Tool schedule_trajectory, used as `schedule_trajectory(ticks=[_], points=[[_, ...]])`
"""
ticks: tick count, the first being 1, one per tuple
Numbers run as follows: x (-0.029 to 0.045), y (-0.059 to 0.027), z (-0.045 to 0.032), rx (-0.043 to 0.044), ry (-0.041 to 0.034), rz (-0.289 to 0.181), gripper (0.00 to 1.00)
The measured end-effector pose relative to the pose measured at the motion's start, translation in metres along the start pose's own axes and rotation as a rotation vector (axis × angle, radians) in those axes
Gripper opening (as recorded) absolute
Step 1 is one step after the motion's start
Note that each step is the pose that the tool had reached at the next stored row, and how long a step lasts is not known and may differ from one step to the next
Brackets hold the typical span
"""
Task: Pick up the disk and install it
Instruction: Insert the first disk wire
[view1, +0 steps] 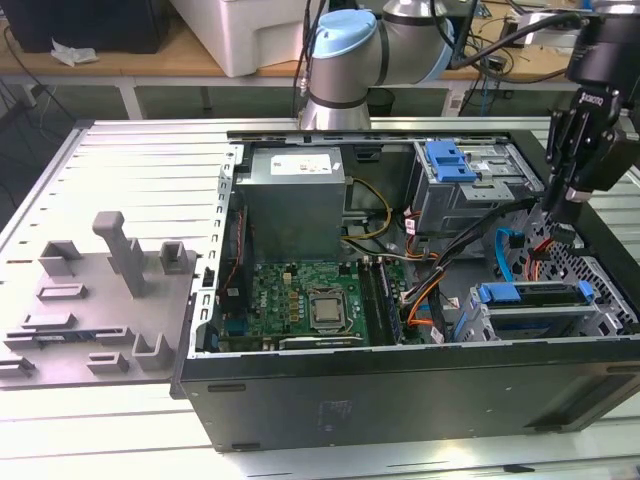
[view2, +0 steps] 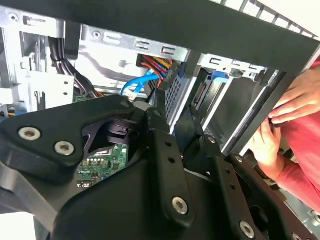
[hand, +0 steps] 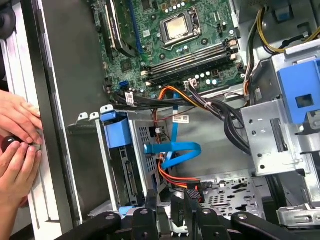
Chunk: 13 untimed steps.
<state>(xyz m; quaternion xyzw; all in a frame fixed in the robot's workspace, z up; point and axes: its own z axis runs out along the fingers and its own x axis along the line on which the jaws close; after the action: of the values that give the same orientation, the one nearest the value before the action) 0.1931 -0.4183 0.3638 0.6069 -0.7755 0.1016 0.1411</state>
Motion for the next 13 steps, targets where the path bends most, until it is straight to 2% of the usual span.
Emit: schedule_trajectory(ticks=[3,9,13], points=[[-0.0046,-0.0022,0.0008,-0.0034,0.0089,-0.001,0.35],[-0.0066,-0.0034,0.0045,-0.0078,0.0277,-0.001,0.35],[-0.0103,-0.0064,0.0051,-0.0215,0.0524,-0.006,0.35]])
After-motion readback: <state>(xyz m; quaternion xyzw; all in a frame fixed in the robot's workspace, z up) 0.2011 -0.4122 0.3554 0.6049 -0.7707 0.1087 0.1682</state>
